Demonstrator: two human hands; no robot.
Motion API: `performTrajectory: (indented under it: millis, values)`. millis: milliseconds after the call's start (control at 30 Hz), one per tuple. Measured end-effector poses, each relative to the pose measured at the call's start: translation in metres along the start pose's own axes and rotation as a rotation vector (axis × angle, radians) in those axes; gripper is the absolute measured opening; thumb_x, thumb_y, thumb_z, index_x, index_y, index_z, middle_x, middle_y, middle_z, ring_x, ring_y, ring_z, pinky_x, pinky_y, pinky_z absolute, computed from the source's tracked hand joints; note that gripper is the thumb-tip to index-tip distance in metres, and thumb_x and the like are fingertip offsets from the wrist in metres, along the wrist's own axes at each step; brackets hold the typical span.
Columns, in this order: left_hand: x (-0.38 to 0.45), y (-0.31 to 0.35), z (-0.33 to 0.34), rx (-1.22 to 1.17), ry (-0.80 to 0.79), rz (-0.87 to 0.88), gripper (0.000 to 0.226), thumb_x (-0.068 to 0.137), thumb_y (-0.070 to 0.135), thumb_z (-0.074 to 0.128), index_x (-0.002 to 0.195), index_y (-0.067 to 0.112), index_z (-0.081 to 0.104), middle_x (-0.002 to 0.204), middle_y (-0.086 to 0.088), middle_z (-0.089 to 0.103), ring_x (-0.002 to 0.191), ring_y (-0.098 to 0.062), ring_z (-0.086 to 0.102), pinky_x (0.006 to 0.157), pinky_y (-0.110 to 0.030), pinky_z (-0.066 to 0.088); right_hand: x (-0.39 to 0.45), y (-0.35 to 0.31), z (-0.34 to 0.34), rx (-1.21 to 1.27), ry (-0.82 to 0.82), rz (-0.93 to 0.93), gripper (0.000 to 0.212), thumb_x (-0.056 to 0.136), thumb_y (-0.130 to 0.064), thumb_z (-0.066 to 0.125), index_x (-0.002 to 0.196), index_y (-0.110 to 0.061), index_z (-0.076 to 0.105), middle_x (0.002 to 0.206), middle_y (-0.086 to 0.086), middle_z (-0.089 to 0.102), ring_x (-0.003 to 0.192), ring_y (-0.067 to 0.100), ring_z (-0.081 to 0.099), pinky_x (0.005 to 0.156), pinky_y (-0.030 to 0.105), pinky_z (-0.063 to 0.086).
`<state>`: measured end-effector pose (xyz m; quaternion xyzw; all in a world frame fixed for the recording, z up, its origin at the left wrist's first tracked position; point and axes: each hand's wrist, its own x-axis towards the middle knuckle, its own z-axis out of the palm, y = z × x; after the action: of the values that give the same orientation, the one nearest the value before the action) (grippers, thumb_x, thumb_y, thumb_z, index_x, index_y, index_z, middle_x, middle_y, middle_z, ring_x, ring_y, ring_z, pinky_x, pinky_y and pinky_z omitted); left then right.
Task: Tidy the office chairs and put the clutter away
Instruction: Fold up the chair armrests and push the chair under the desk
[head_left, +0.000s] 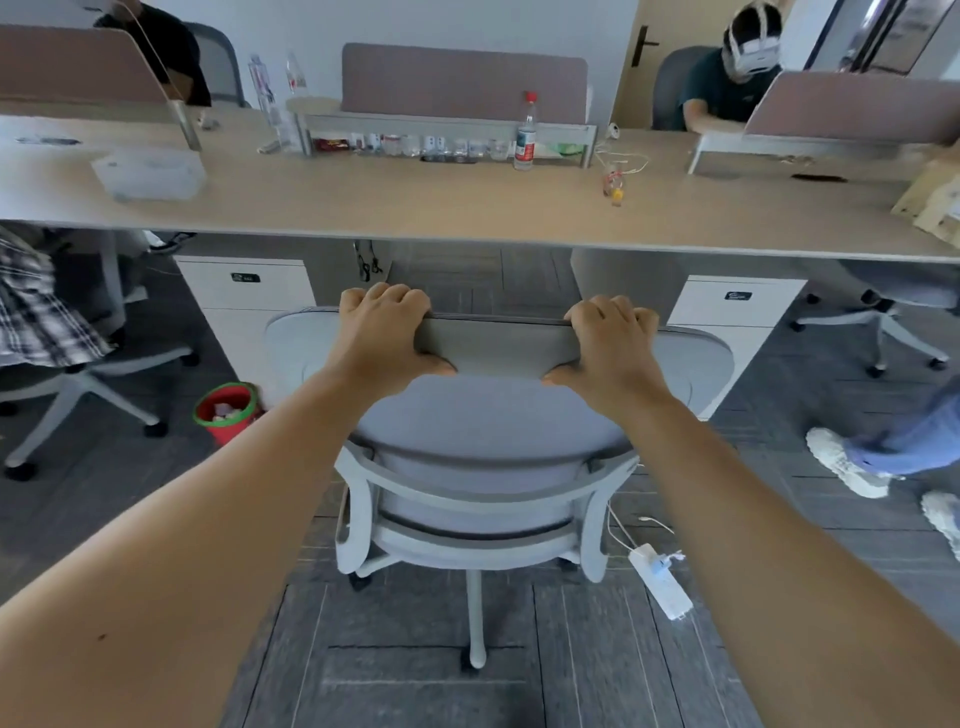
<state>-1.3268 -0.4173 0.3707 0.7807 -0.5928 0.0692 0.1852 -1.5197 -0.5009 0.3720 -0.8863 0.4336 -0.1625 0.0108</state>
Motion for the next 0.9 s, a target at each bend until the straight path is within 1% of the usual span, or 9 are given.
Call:
performTrajectory:
  millis: [133, 300, 400, 500, 667, 733, 800, 900]
  values:
    - [0.018, 0.005, 0.005, 0.014, -0.002, -0.006, 0.057, 0.065, 0.041, 0.078, 0.1, 0.002, 0.058, 0.109, -0.013, 0.062, 0.11, -0.029, 0.048, 0.097, -0.038, 0.028, 0.017, 0.013, 0.002, 0.012, -0.002, -0.007, 0.06, 0.072, -0.035, 0.075, 0.119, -0.007, 0.051, 0.121, 0.008, 0.053, 0.119, 0.025, 0.04, 0.093, 0.03, 0.016]
    - [0.047, 0.018, 0.021, 0.029, 0.01, -0.049, 0.058, 0.067, 0.04, 0.077, 0.105, 0.001, 0.057, 0.113, -0.014, 0.06, 0.113, -0.031, 0.045, 0.099, -0.039, 0.027, 0.047, 0.037, 0.006, 0.001, -0.022, -0.01, 0.056, 0.074, -0.034, 0.073, 0.117, -0.007, 0.051, 0.12, 0.008, 0.054, 0.117, 0.026, 0.041, 0.097, 0.033, 0.022]
    - [0.073, 0.024, 0.032, 0.043, 0.0, -0.086, 0.057, 0.069, 0.04, 0.076, 0.106, 0.001, 0.056, 0.115, -0.014, 0.059, 0.115, -0.032, 0.044, 0.102, -0.039, 0.026, 0.071, 0.052, 0.013, 0.013, -0.016, -0.018, 0.054, 0.075, -0.034, 0.073, 0.117, -0.007, 0.052, 0.12, 0.008, 0.054, 0.116, 0.026, 0.041, 0.096, 0.034, 0.022]
    - [0.103, 0.025, 0.044, 0.045, 0.004, -0.105, 0.057, 0.069, 0.04, 0.076, 0.106, 0.002, 0.056, 0.115, -0.014, 0.059, 0.114, -0.031, 0.044, 0.103, -0.038, 0.026, 0.1, 0.069, 0.021, 0.021, 0.004, -0.032, 0.052, 0.075, -0.033, 0.072, 0.116, -0.007, 0.052, 0.12, 0.008, 0.054, 0.116, 0.027, 0.042, 0.096, 0.035, 0.023]
    - [0.156, 0.027, 0.065, 0.037, -0.009, -0.12, 0.055, 0.068, 0.04, 0.077, 0.101, 0.001, 0.056, 0.111, -0.015, 0.06, 0.111, -0.032, 0.046, 0.101, -0.038, 0.026, 0.148, 0.093, 0.033, 0.008, 0.007, -0.018, 0.049, 0.077, -0.033, 0.071, 0.114, -0.007, 0.052, 0.119, 0.008, 0.055, 0.114, 0.027, 0.043, 0.094, 0.035, 0.023]
    - [0.177, 0.026, 0.072, 0.036, -0.008, -0.111, 0.054, 0.068, 0.041, 0.076, 0.099, 0.002, 0.056, 0.108, -0.014, 0.061, 0.109, -0.032, 0.047, 0.101, -0.038, 0.027, 0.167, 0.101, 0.038, 0.003, 0.004, -0.016, 0.05, 0.076, -0.034, 0.071, 0.114, -0.007, 0.052, 0.119, 0.008, 0.055, 0.114, 0.027, 0.042, 0.094, 0.033, 0.021]
    - [0.2, 0.023, 0.078, 0.04, -0.003, -0.087, 0.052, 0.068, 0.042, 0.076, 0.096, 0.003, 0.056, 0.107, -0.014, 0.062, 0.109, -0.031, 0.049, 0.099, -0.038, 0.027, 0.188, 0.11, 0.042, -0.001, 0.006, -0.015, 0.052, 0.075, -0.035, 0.072, 0.115, -0.007, 0.052, 0.121, 0.008, 0.054, 0.115, 0.027, 0.042, 0.09, 0.031, 0.018]
    - [0.23, 0.02, 0.088, 0.064, -0.013, -0.032, 0.052, 0.069, 0.044, 0.074, 0.095, 0.003, 0.056, 0.107, -0.013, 0.063, 0.108, -0.03, 0.051, 0.098, -0.039, 0.03, 0.216, 0.122, 0.048, 0.0, -0.015, 0.002, 0.054, 0.075, -0.033, 0.073, 0.116, -0.005, 0.051, 0.123, 0.01, 0.053, 0.118, 0.027, 0.04, 0.091, 0.032, 0.019]
